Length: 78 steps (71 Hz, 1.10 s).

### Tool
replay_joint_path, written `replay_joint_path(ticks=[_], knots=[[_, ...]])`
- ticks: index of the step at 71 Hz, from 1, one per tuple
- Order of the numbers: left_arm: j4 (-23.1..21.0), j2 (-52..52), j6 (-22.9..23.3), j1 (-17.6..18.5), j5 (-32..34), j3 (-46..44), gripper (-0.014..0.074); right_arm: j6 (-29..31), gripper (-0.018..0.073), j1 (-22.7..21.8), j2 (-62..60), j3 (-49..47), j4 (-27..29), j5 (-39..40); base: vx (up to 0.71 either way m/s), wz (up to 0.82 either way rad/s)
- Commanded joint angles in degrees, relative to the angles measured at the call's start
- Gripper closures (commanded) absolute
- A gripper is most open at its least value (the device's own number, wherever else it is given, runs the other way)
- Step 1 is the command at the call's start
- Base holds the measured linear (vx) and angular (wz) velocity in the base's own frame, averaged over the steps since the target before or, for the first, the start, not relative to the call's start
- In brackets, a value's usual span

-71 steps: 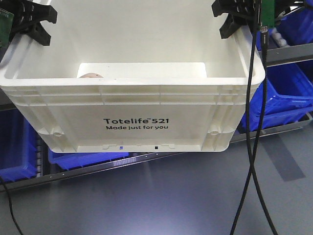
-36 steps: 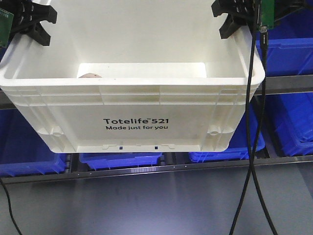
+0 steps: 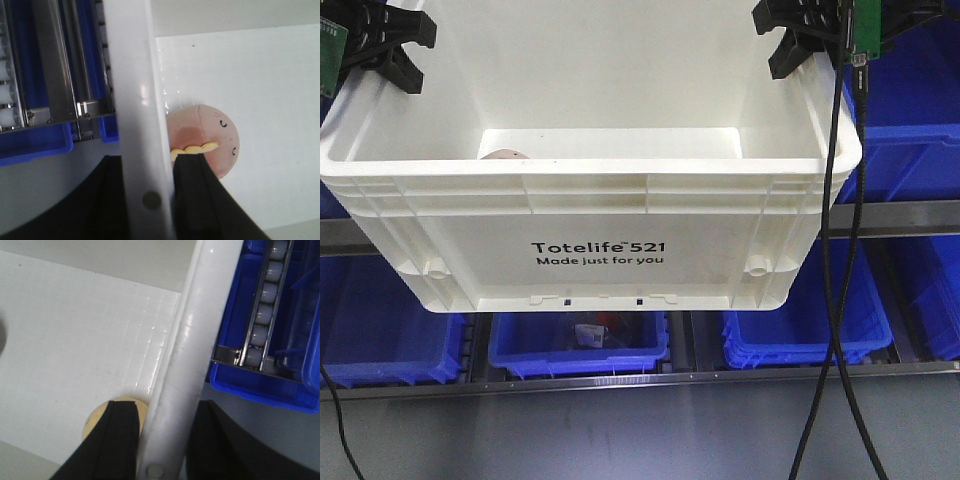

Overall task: Place moving items into box and shelve
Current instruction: 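Hold the crate while the base stops facing the roller shelf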

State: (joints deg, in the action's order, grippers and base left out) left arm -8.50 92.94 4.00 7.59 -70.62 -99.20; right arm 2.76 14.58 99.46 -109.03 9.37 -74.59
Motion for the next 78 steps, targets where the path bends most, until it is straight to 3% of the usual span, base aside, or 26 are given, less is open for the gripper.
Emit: replay_joint_path(ticks=[1, 78], knots=[[-8.8, -3.6, -0.4, 1.3, 6.7, -2.5, 0.0613, 1.9, 0.0571, 1.1, -3.3, -2.5, 9.2, 4.3, 0.21, 0.01], [-8.8, -3.6, -0.4, 1.3, 6.7, -2.5, 0.0613, 1.9, 0.0571, 1.1, -3.3, -2.5, 9.2, 4.3, 0.13, 0.01]])
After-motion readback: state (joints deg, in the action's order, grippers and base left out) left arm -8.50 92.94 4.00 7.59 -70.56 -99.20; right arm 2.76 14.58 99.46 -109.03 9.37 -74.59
